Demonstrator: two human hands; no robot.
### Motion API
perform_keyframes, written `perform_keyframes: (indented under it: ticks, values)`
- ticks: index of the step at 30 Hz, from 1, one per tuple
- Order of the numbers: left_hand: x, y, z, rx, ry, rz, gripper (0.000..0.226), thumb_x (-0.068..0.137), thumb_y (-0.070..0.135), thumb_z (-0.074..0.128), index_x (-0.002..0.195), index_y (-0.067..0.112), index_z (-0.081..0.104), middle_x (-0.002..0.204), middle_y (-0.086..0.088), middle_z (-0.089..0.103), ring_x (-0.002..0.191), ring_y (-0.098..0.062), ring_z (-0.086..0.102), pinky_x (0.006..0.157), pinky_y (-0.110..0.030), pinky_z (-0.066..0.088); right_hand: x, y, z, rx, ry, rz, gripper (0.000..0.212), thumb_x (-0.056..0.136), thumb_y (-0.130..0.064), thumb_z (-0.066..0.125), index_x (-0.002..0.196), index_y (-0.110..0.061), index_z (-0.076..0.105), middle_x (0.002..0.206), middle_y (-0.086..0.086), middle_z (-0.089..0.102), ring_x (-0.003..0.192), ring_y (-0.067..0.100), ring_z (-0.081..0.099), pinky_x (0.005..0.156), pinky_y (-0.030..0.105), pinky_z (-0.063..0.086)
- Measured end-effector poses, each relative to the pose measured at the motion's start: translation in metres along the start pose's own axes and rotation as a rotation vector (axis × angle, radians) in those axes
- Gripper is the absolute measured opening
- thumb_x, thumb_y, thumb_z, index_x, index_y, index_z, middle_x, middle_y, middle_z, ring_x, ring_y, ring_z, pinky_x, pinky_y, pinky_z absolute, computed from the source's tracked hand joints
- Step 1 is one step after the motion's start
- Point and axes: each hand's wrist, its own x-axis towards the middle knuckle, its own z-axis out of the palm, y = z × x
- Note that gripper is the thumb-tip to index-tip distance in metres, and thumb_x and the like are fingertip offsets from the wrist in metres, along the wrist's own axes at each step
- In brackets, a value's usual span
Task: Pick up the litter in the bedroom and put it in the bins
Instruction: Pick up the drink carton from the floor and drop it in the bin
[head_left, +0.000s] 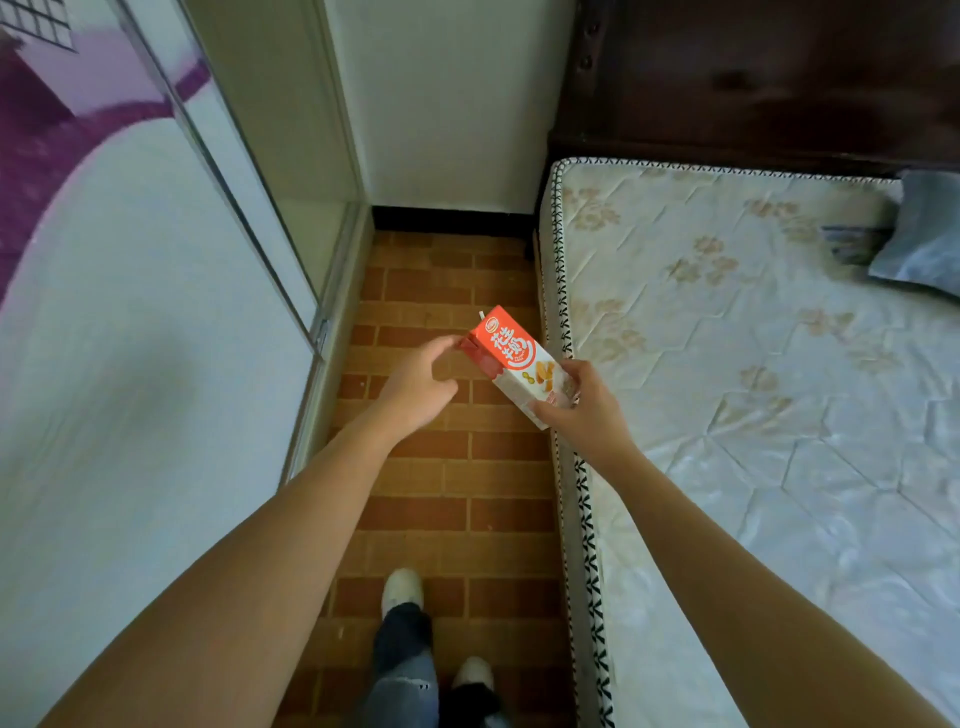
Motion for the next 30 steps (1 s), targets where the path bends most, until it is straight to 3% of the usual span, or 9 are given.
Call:
perform_keyframes:
  ticks: [2,6,9,12,17,21,23,26,30]
  values:
    - [-0.022,0.007,-0.006,0.014,0.025,-0.005,0.057,0.088,0.005,0.050,0.139,0.023,0.035,0.149,0.000,0.035,0.128,-0.014,0.041,0.087,-0.018,0.032,-0.018,-0.007,-0.004,0.000,0.000,-0.023,0.059,0.077,-0.023,0.072,0.127,-0.013,0.041,0.120,0.003,0.053,0.097,0.010,0.052,0.057,0.012,0.041]
    - [-0.058,0.013,-0.012,0.002,0.045,-0.007,0.056,0.086,0.004,0.051,0.138,0.021,0.038,0.144,0.001,0.042,0.084,-0.006,0.055,0.063,-0.018,0.045,-0.042,-0.013,-0.008,-0.024,-0.008,-0.077,0.060,0.075,-0.028,0.073,0.126,-0.015,0.043,0.119,0.003,0.055,0.104,0.018,0.058,0.073,0.031,0.055]
    - [-0.076,0.008,-0.013,-0.020,0.065,-0.015,0.057,0.085,0.004,0.051,0.138,0.022,0.039,0.141,0.003,0.047,0.095,-0.010,0.056,0.072,-0.024,0.049,-0.053,-0.017,-0.006,-0.051,-0.013,-0.092,0.062,0.074,-0.030,0.073,0.126,-0.017,0.043,0.122,0.005,0.055,0.106,0.020,0.058,0.081,0.041,0.056]
    - [-0.095,0.001,-0.018,-0.026,0.099,-0.025,0.056,0.086,0.005,0.051,0.138,0.023,0.038,0.138,0.004,0.049,0.109,-0.009,0.052,0.075,-0.016,0.041,-0.063,-0.022,0.001,-0.074,-0.050,-0.131,0.065,0.073,-0.033,0.074,0.127,-0.018,0.041,0.124,0.004,0.054,0.109,0.018,0.057,0.082,0.037,0.056]
    - [-0.131,-0.025,-0.026,-0.113,0.187,-0.084,0.056,0.085,0.002,0.050,0.136,0.025,0.040,0.134,0.004,0.052,0.075,0.002,0.052,0.062,-0.020,0.046,-0.083,-0.028,0.022,-0.099,-0.117,-0.203,0.070,0.077,-0.025,0.072,0.135,-0.017,0.033,0.127,-0.001,0.048,0.113,0.012,0.051,0.068,0.015,0.047]
    - [-0.167,-0.049,-0.031,-0.156,0.260,-0.128,0.056,0.084,0.000,0.049,0.135,0.021,0.040,0.128,0.006,0.053,0.072,0.004,0.049,0.059,-0.011,0.042,-0.102,-0.032,0.043,-0.076,-0.202,-0.256,0.071,0.075,-0.025,0.073,0.134,-0.017,0.033,0.127,0.003,0.049,0.111,0.015,0.053,0.075,0.024,0.048]
    - [-0.190,-0.057,-0.032,-0.161,0.276,-0.161,0.054,0.086,0.001,0.050,0.136,0.020,0.039,0.128,0.003,0.054,0.087,0.000,0.056,0.067,-0.010,0.042,-0.117,-0.033,0.054,-0.070,-0.243,-0.267,0.068,0.075,-0.026,0.073,0.130,-0.016,0.036,0.125,0.003,0.051,0.112,0.015,0.053,0.072,0.019,0.048]
    - [-0.231,-0.064,-0.036,-0.187,0.351,-0.203,0.050,0.088,0.003,0.051,0.133,0.021,0.042,0.132,-0.004,0.054,0.122,-0.020,0.049,0.097,-0.031,0.042,-0.143,-0.036,0.071,-0.095,-0.307,-0.325,0.068,0.075,-0.024,0.073,0.131,-0.013,0.036,0.126,0.003,0.051,0.112,0.015,0.054,0.066,0.014,0.047]
    - [-0.288,-0.079,-0.034,-0.215,0.403,-0.233,0.048,0.089,0.005,0.051,0.134,0.019,0.041,0.134,-0.008,0.053,0.127,-0.025,0.046,0.103,-0.037,0.038,-0.185,-0.031,0.088,-0.112,-0.381,-0.370,0.066,0.077,-0.021,0.073,0.131,-0.013,0.036,0.128,0.004,0.051,0.112,0.014,0.055,0.079,0.025,0.054]
